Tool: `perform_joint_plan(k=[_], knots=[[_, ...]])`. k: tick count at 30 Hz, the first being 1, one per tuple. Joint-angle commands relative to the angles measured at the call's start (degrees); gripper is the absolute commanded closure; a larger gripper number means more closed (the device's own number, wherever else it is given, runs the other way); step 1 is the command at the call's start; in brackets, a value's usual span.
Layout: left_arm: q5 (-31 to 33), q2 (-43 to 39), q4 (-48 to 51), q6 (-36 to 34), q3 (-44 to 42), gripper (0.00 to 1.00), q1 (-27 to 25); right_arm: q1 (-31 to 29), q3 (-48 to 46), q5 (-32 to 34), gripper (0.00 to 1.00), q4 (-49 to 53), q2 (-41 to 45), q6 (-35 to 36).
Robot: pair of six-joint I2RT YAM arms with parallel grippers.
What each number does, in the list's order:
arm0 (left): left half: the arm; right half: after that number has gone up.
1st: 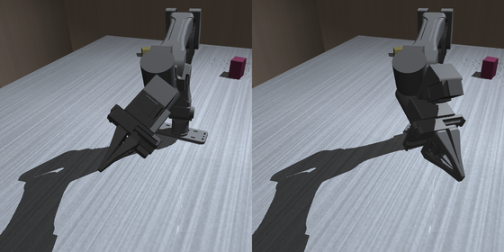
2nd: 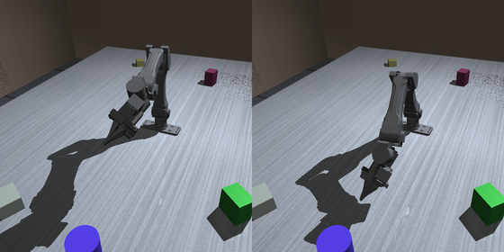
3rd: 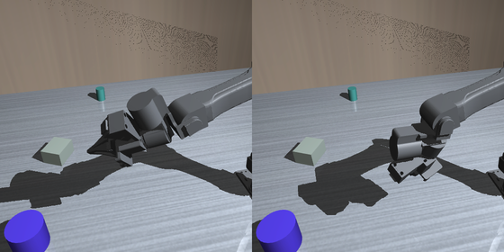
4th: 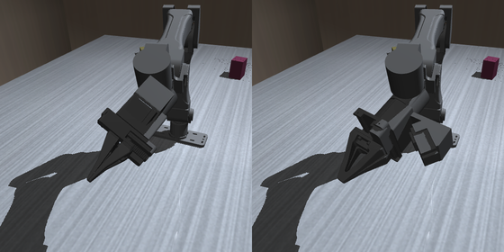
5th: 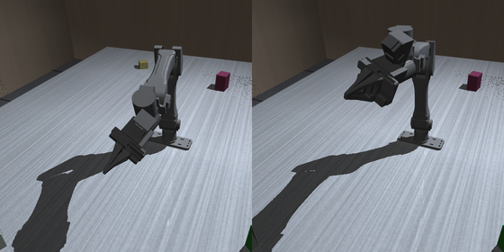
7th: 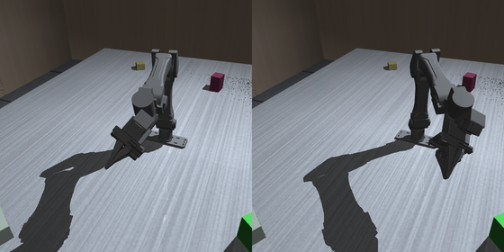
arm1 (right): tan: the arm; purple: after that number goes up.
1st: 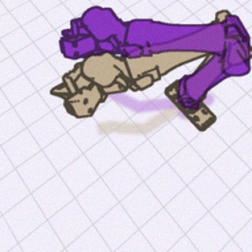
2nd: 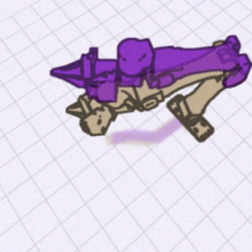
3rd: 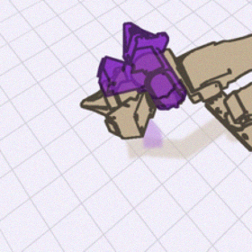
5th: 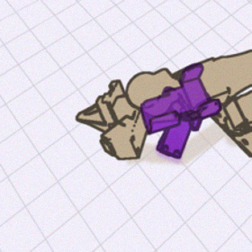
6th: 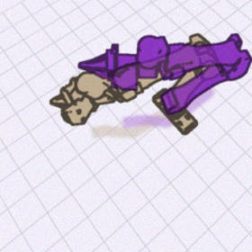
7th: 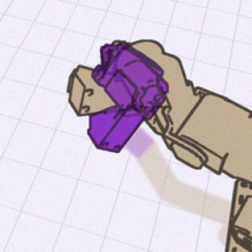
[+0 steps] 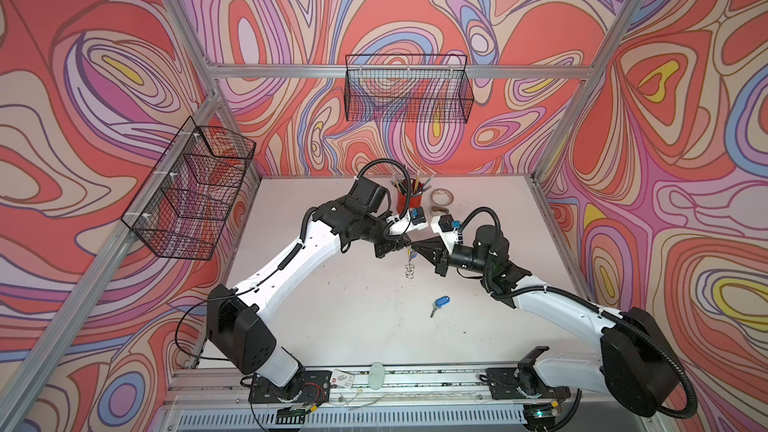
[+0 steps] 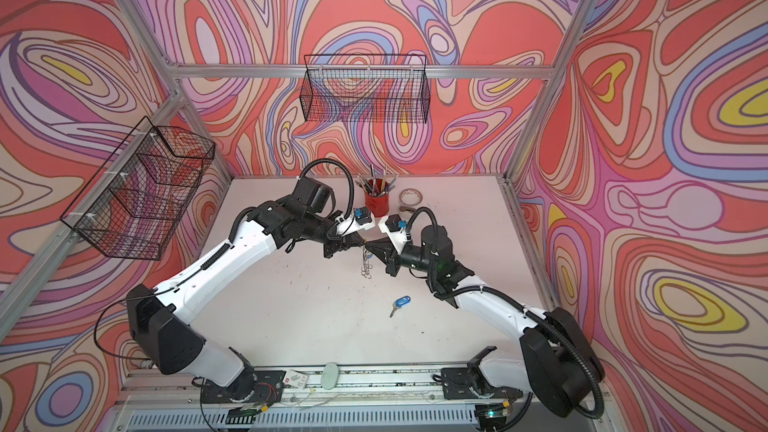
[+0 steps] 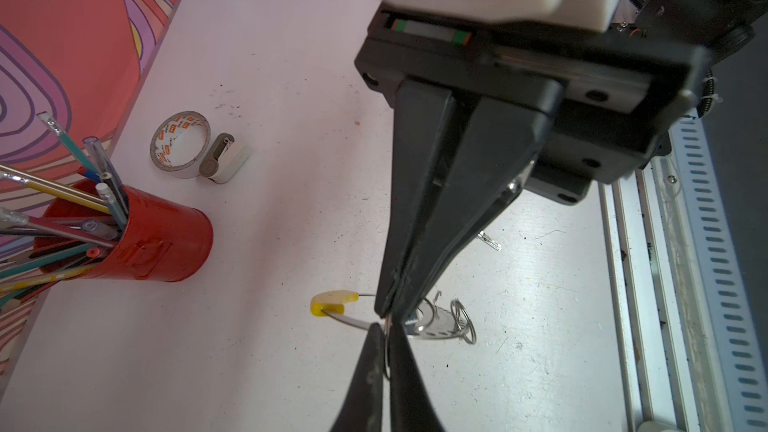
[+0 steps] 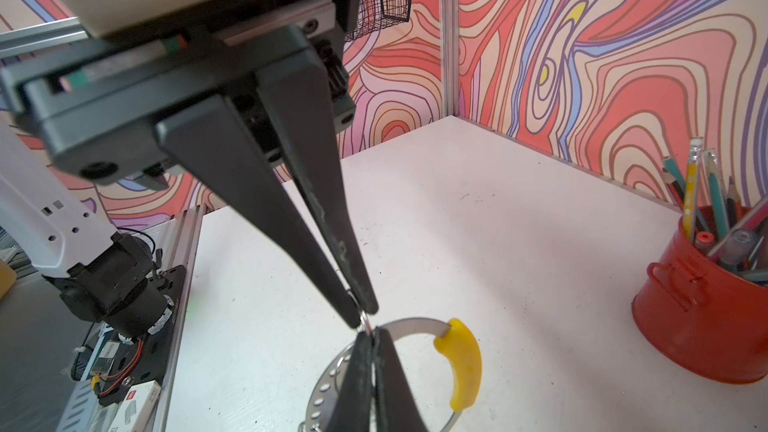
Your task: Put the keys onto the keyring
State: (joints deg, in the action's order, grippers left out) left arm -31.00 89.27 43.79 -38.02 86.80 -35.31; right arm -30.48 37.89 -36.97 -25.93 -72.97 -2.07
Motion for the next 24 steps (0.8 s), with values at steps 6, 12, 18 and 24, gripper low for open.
perform_joint_plan(k=[6,12,18,24], knots=[[0.4,2.7,4.8,-1.5,3.2,1.0,-0.3,-0.4,-0.6,0.1,1.0,-1.3,0.5,1.4],[1.1,1.7,-0.2,4.8,1.3,1.0,0.5,-0.4,0.2,1.0,0.9,0.0,0.9,-1.1],[-0.3,-5.8,-13.3,13.6,-8.0,1.0,2.0,0.4,-0.2,7.7,0.67,1.4,3.7,-6.8],[-0.3,-12.2,-26.6,21.0,-18.2,1.0,2.1,3.7,3.0,9.6,0.67,8.6,3.6,-12.2]])
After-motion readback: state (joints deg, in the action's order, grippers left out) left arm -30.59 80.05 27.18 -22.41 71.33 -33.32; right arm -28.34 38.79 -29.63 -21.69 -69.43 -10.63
